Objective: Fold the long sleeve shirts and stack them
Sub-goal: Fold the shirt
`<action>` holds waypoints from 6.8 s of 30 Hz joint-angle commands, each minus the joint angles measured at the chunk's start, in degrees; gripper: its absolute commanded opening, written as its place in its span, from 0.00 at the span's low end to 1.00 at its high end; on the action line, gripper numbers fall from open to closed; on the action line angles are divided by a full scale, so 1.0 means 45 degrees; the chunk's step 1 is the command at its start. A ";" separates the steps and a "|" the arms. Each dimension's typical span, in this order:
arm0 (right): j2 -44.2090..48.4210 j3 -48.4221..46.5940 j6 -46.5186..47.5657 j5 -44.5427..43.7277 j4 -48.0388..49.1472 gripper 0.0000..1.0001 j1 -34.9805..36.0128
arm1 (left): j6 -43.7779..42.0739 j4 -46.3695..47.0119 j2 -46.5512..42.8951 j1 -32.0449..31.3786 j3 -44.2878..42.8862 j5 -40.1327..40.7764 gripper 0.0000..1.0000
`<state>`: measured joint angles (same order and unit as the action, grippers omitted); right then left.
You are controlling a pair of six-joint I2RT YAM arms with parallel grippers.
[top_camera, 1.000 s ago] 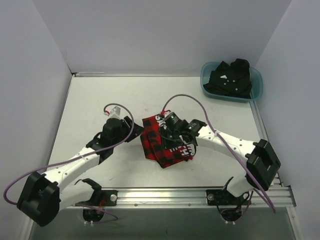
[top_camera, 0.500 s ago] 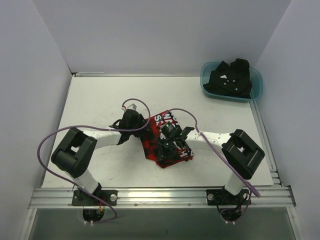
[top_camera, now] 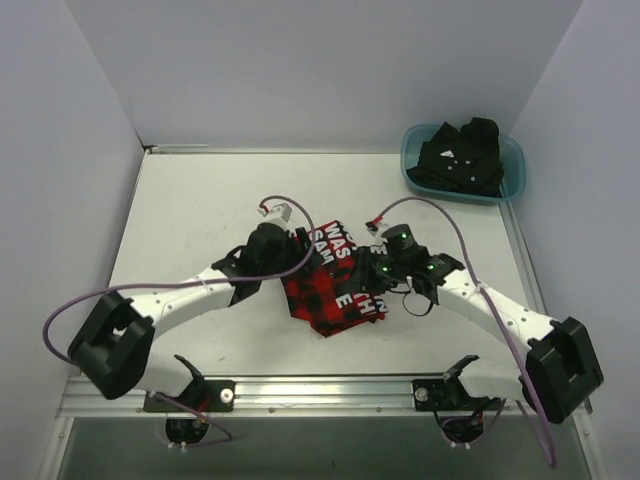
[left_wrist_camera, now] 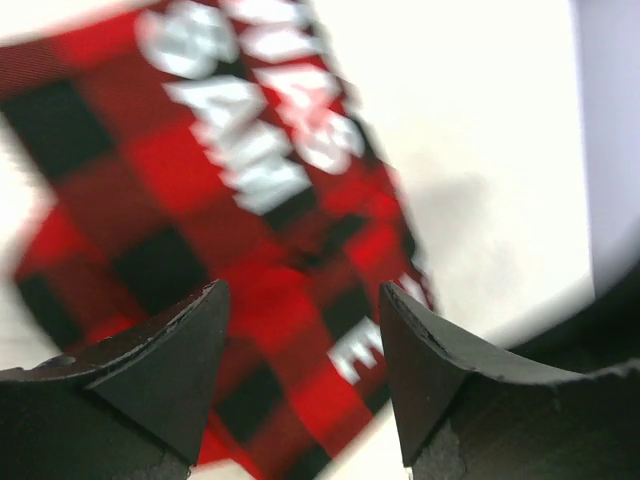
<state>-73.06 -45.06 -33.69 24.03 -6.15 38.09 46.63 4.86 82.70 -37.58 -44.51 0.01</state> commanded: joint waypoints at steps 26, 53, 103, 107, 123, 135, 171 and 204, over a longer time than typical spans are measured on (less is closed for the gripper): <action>-0.4175 0.6223 -0.3001 0.5030 0.7245 0.17 -0.5065 | -0.2785 -0.3210 0.2620 -0.5594 -0.0520 -0.0412 0.43; -0.6788 -0.5430 -0.3568 0.3215 0.5175 0.29 -0.4441 | 0.0262 0.2531 0.2086 0.2511 -0.1768 -0.3031 0.42; -0.0853 0.1986 -0.0205 -0.1260 -0.1624 0.32 -0.0908 | -0.0025 -0.5671 0.2129 -0.2608 -0.0985 0.2869 0.58; -0.2024 0.1343 -0.1631 -0.1220 -0.0140 0.28 0.1357 | -0.1492 -0.6002 0.2618 -0.0832 -0.1980 0.2966 0.57; -0.0839 -0.1356 0.0318 -0.3680 -0.2069 0.47 0.0079 | -0.0897 -0.6921 -0.0306 0.0249 -0.3297 0.4257 0.95; 0.2347 0.1086 0.0768 -0.2958 -0.2500 0.54 -0.2389 | 0.5652 -0.1962 -0.0607 -0.3054 0.1532 0.3981 0.93; 0.1002 0.0952 0.0652 -0.1924 -0.1604 0.54 -0.3209 | -0.1731 -0.7154 -0.1207 0.4055 0.0930 0.2222 0.97; -0.6327 -0.1413 -0.3294 -0.0066 0.4454 0.15 -0.1726 | -0.2177 -0.6431 0.2171 0.3783 -0.3037 0.3083 0.80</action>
<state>-105.67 -52.42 -48.90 25.19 16.56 27.66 39.59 -22.83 93.14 -20.27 -54.30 12.12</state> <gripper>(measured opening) 0.144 0.789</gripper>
